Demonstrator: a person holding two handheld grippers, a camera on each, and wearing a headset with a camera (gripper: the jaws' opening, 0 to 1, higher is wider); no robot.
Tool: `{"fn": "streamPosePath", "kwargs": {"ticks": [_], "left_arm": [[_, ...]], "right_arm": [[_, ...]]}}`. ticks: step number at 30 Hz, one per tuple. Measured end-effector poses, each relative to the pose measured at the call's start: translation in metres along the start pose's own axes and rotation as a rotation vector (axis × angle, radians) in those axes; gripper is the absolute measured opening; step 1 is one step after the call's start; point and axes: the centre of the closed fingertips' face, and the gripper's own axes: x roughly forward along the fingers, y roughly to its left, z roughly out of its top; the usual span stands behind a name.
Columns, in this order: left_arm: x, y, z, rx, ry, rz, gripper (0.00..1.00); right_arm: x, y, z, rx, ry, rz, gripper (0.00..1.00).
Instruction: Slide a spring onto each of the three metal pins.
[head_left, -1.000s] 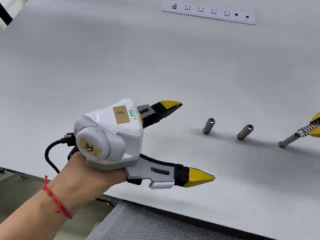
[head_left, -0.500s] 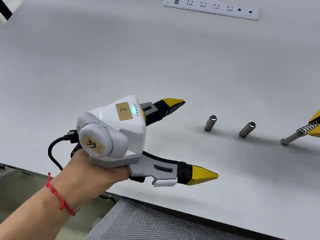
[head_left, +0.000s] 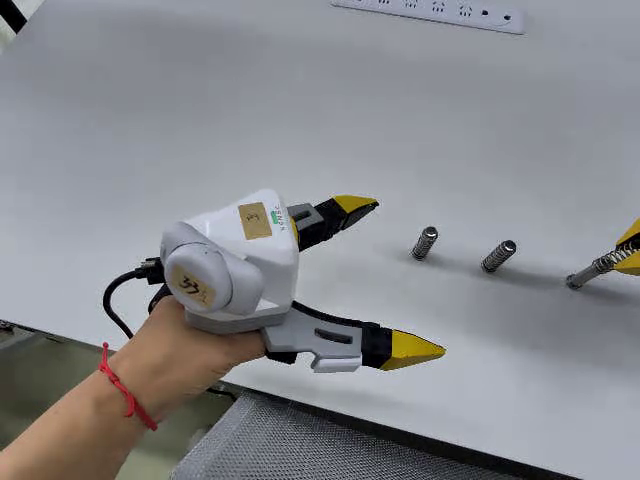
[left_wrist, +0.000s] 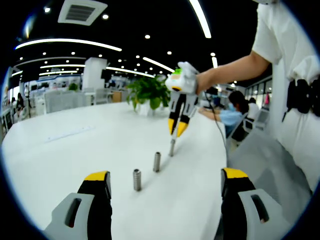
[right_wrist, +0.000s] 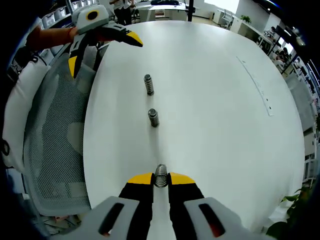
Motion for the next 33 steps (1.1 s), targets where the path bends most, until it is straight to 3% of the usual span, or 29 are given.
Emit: {"fn": "streamPosePath", "kwargs": {"ticks": [33], "left_arm": [[0.001, 0.000, 0.000, -0.010, -0.004, -0.003, 0.91]], "right_arm": [[0.033, 0.003, -0.009, -0.006, 0.019, -0.013, 0.13]]}}
